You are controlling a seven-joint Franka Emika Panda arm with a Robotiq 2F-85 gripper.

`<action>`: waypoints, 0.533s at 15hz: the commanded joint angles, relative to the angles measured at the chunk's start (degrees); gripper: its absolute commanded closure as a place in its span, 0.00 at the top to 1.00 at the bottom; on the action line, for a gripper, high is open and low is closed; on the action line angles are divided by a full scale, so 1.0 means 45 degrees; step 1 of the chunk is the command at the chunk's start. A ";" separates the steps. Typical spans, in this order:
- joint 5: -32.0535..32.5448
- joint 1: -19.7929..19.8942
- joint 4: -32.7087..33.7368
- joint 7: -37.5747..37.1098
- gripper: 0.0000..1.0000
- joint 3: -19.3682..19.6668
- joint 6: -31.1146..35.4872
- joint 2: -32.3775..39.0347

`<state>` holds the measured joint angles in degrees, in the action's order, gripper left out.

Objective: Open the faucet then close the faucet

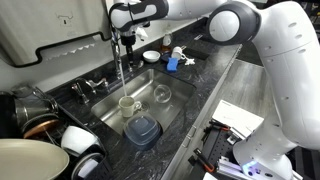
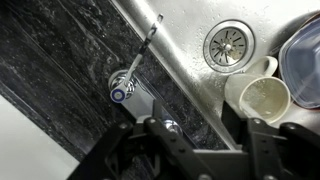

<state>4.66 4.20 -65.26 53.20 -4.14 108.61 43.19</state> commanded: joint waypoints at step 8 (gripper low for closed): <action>0.0352 0.0294 -0.2494 -0.0080 1.00 0.0130 0.0071 -0.2693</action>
<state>7.45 4.40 -70.13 51.21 -3.15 108.62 35.94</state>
